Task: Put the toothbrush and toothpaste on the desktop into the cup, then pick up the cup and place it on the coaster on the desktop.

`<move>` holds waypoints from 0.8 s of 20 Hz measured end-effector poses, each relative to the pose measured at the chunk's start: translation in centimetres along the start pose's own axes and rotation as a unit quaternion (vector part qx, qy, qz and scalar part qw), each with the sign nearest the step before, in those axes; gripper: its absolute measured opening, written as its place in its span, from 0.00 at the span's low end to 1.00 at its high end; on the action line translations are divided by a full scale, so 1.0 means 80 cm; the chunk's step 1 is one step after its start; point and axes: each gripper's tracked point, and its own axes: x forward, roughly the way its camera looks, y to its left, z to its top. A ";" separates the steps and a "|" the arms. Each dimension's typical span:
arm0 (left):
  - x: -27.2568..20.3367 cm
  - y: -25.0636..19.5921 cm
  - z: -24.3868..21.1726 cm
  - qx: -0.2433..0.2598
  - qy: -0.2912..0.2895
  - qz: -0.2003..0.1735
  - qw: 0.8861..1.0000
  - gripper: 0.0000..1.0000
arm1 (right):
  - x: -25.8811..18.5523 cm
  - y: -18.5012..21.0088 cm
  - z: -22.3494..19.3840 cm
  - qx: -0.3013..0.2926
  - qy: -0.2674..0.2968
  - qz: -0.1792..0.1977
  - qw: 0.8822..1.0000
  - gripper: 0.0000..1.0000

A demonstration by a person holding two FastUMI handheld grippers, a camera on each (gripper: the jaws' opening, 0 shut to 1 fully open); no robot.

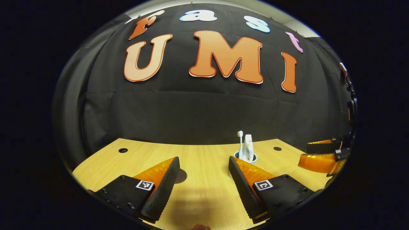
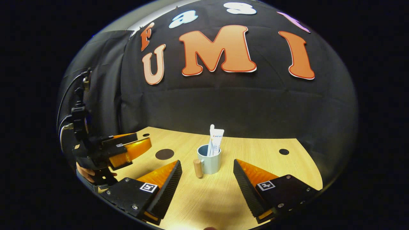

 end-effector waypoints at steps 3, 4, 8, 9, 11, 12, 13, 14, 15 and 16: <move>-0.032 0.037 -0.001 0.006 -0.007 0.023 1.000 0.98 | 0.023 0.014 0.004 -0.006 0.023 0.000 1.000 0.97; -0.042 0.047 0.000 0.009 -0.009 0.031 0.999 0.98 | 0.032 0.019 0.003 -0.008 0.033 0.000 0.999 0.97; -0.073 0.079 -0.006 0.013 -0.012 0.051 0.999 0.98 | 0.067 0.032 -0.002 -0.013 0.087 -0.009 0.996 0.97; -0.081 0.085 -0.008 0.015 -0.013 0.056 0.998 0.98 | 0.077 0.032 -0.003 -0.011 0.101 -0.014 0.995 0.97; -0.092 0.095 -0.012 0.016 -0.015 0.064 0.998 0.99 | 0.094 0.034 -0.011 -0.003 0.131 -0.018 0.991 0.97; -0.096 0.098 -0.013 0.015 -0.015 0.067 0.998 0.98 | 0.102 0.033 -0.014 -0.002 0.144 -0.022 0.989 0.97; -0.099 0.100 -0.015 0.015 -0.015 0.068 0.997 0.99 | 0.110 0.032 -0.015 -0.004 0.157 -0.028 0.987 0.97; -0.101 0.102 -0.017 0.015 -0.014 0.068 0.997 0.99 | 0.119 0.032 -0.016 -0.004 0.169 -0.035 0.985 0.97; -0.103 0.104 -0.020 0.013 -0.012 0.069 0.997 0.98 | 0.128 0.033 -0.020 -0.006 0.184 -0.037 0.982 0.97; -0.105 0.105 -0.024 0.013 -0.010 0.070 0.997 0.98 | 0.136 0.031 -0.024 -0.006 0.196 -0.042 0.980 0.97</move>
